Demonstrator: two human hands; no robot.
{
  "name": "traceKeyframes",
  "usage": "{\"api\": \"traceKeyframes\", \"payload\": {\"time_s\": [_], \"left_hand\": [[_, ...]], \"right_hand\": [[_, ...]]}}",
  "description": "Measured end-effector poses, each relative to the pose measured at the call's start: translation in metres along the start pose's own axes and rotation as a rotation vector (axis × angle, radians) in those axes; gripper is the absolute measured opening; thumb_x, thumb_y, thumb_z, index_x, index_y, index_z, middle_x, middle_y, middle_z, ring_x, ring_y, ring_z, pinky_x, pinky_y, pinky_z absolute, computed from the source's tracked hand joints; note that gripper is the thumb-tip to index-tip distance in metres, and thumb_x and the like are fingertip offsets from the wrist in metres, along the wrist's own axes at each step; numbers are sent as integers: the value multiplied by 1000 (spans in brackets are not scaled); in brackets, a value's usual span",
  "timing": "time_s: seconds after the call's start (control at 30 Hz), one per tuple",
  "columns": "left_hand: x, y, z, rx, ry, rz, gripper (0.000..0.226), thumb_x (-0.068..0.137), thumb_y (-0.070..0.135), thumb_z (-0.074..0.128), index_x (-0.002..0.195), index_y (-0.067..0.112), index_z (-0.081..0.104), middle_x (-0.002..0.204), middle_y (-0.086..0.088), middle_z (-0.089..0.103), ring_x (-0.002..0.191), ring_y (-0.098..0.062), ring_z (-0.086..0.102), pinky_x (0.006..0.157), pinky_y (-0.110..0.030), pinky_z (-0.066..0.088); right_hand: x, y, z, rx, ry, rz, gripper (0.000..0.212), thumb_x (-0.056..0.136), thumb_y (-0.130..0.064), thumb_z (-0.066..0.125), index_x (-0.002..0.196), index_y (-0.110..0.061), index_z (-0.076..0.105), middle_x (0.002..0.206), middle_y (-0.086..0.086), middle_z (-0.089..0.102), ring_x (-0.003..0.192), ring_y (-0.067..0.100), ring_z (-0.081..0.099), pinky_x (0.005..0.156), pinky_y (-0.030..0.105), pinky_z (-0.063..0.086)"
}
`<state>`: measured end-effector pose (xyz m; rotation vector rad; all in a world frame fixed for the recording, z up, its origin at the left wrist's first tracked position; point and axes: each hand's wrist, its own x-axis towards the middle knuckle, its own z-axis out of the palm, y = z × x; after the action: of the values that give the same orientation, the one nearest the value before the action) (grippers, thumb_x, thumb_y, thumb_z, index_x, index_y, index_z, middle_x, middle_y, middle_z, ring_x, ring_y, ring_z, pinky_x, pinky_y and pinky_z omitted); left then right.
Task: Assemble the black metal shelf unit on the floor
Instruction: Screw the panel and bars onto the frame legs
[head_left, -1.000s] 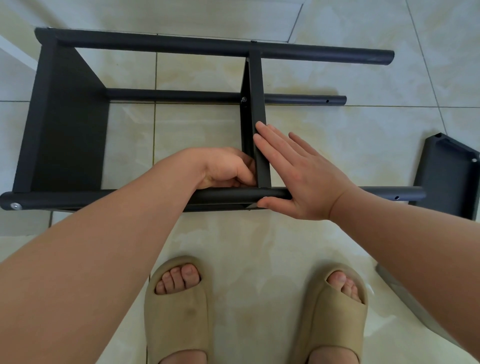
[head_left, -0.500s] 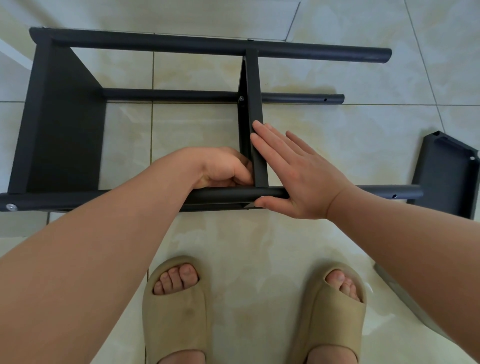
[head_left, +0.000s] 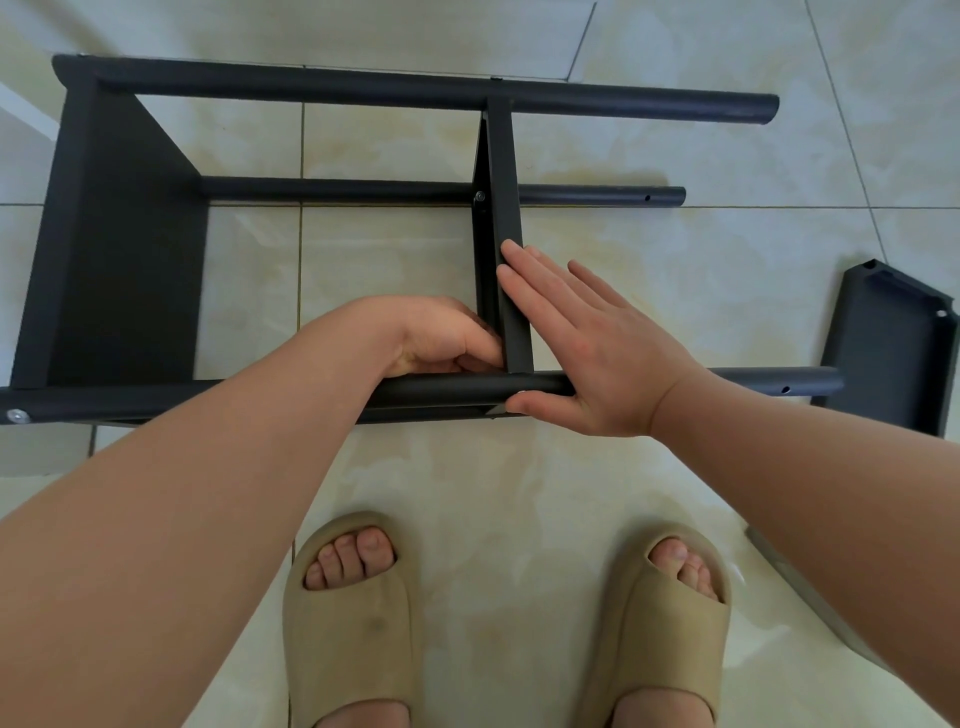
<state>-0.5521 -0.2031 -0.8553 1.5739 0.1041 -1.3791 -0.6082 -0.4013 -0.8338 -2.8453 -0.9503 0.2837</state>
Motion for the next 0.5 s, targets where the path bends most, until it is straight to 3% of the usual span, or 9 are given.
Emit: {"api": "traceKeyframes", "payload": {"time_s": [0.1, 0.2, 0.37, 0.5], "left_hand": [[1, 0, -1, -16, -1, 0, 15, 87, -2, 59, 80, 5, 70, 64, -8, 68, 63, -20, 70, 58, -26, 56], [3, 1, -2, -16, -19, -3, 33, 86, -6, 56, 64, 10, 74, 62, -9, 67, 62, -21, 70, 56, -25, 56], [5, 3, -2, 11, 12, -8, 18, 85, -8, 55, 81, 3, 68, 68, -13, 68, 68, -24, 70, 60, -28, 57], [5, 4, -3, 6, -1, -6, 26, 84, -9, 54, 72, 6, 72, 70, -14, 70, 68, -24, 71, 58, -27, 57]], "right_hand": [[0, 0, 0, 5, 6, 0, 102, 91, -76, 32, 161, -6, 10, 170, 8, -1, 157, 22, 1, 127, 47, 13], [0, 0, 0, 6, 7, 1, 102, 91, -76, 32, 161, -6, 10, 170, 8, 0, 157, 22, 1, 127, 47, 13], [0, -1, 0, 6, 9, 0, 101, 91, -75, 33, 161, -5, 11, 170, 9, 1, 157, 23, 2, 127, 47, 13], [1, 0, -1, 8, 12, -1, 102, 91, -75, 34, 161, -5, 12, 170, 9, 1, 157, 24, 3, 126, 48, 14]]}}
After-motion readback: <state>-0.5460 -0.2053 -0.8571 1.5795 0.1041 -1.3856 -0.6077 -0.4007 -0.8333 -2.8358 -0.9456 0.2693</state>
